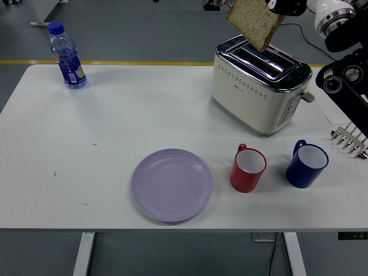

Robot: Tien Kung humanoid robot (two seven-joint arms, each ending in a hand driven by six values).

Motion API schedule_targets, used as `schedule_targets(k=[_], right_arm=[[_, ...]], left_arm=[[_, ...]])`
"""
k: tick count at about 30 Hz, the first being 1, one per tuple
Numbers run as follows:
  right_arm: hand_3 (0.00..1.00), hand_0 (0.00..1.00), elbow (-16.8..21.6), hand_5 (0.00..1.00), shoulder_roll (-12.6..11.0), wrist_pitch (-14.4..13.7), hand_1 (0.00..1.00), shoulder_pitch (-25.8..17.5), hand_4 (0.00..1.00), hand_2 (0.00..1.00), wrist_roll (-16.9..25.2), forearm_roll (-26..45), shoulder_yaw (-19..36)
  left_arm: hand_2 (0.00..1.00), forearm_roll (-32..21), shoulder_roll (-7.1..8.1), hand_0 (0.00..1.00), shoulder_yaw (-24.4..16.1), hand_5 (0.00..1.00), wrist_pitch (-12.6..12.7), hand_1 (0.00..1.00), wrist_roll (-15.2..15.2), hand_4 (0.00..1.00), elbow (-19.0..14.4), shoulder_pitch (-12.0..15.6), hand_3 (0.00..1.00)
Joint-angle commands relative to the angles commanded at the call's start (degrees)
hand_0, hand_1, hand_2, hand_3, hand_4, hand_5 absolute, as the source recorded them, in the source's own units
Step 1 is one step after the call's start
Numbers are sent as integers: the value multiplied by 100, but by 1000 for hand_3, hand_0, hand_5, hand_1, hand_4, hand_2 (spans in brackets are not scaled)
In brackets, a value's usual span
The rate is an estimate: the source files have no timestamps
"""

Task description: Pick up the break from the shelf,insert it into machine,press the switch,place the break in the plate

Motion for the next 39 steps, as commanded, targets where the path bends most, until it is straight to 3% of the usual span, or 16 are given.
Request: schedule_targets(k=[6,18,30,39], right_arm=[[431,175,742,2,-79,354,171,-354,422,324,-104,860,-153],[428,164,1446,2,-44,1030,174,-782,431,315,-285,2200,-568],[426,159,1584,2,116,1224,166,-1106,444,309,-323,3356,-1079],[428,160,1456,2,318,1161,166,-1354,447,311,-304,3566,-1444]], left_arm=[[678,43,-18,687,-25,820,-3,696,9,279,0,39,567],[678,-1,-36,686,-8,823,6,695,-10,279,0,12,567],[677,-21,-47,685,0,825,9,693,-21,278,0,-4,566],[677,-41,-55,685,12,823,14,693,-23,277,0,-17,566]])
